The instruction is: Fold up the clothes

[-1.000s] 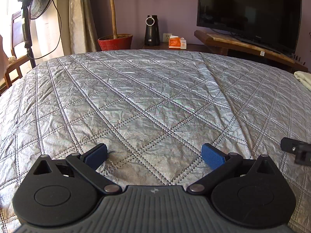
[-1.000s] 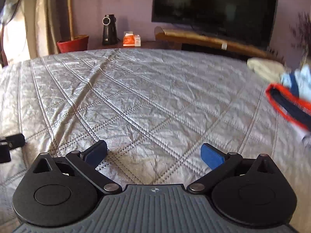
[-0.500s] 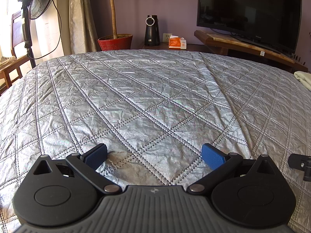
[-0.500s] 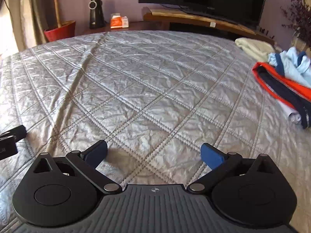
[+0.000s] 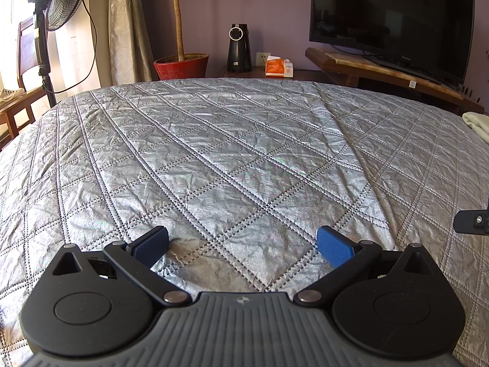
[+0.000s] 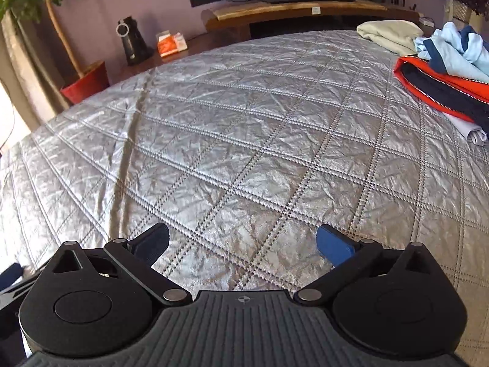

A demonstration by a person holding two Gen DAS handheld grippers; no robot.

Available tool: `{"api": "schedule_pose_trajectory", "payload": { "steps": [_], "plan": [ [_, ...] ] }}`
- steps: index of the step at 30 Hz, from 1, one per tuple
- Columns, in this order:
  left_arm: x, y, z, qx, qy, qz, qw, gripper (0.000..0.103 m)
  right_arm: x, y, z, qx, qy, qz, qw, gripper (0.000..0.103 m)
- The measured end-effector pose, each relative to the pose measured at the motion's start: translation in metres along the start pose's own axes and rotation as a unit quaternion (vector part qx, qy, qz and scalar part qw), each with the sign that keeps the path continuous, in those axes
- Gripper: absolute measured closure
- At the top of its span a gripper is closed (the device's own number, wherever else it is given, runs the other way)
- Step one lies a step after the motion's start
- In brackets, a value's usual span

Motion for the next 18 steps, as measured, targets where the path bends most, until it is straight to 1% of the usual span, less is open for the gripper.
{"api": "schedule_pose_trajectory", "payload": {
  "steps": [2,3,5,7,8,9,16,18],
  "plan": [
    [0.001,0.0,-0.001,0.0,0.0,0.0,1.0,0.0,0.008,0.011,0.002,0.027,-0.037,-0.068,0.997,0.0],
    [0.0,0.0,0.0,0.0,0.0,0.0,1.0,0.0,0.011,0.018,0.001,0.023,-0.049,-0.095,0.994,0.0],
    [0.001,0.0,-0.001,0.0,0.0,0.0,1.0,0.0,0.014,0.029,-0.002,-0.015,-0.06,-0.131,0.989,0.0],
    [0.0,0.0,0.0,0.0,0.0,0.001,1.0,0.0,0.015,0.036,-0.003,-0.047,-0.059,-0.153,0.985,0.0],
    [0.0,0.0,-0.001,0.001,0.0,0.001,1.0,0.0,0.017,0.037,-0.003,-0.057,-0.064,-0.152,0.985,0.0],
    [0.0,0.0,0.0,0.001,0.0,0.001,1.0,0.0,0.018,0.038,-0.005,-0.057,-0.071,-0.148,0.985,0.0],
    [0.002,-0.002,-0.005,0.001,0.0,0.001,1.0,0.0,0.015,0.04,-0.006,-0.056,-0.07,-0.148,0.985,0.0],
    [0.0,-0.01,-0.002,0.001,0.0,0.001,1.0,0.0,0.015,0.038,-0.006,-0.056,-0.069,-0.148,0.985,0.0]
  ]
}}
Point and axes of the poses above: each gripper's, at about its wrist camera, not at the fingertips, and z roughly the way its jaws point, y to its left, x to its underside, the point moved 6 cm from there along z, roughly the way its jaws point, and after that the axes turned 5 degrees about x, right-handed, at the moved point
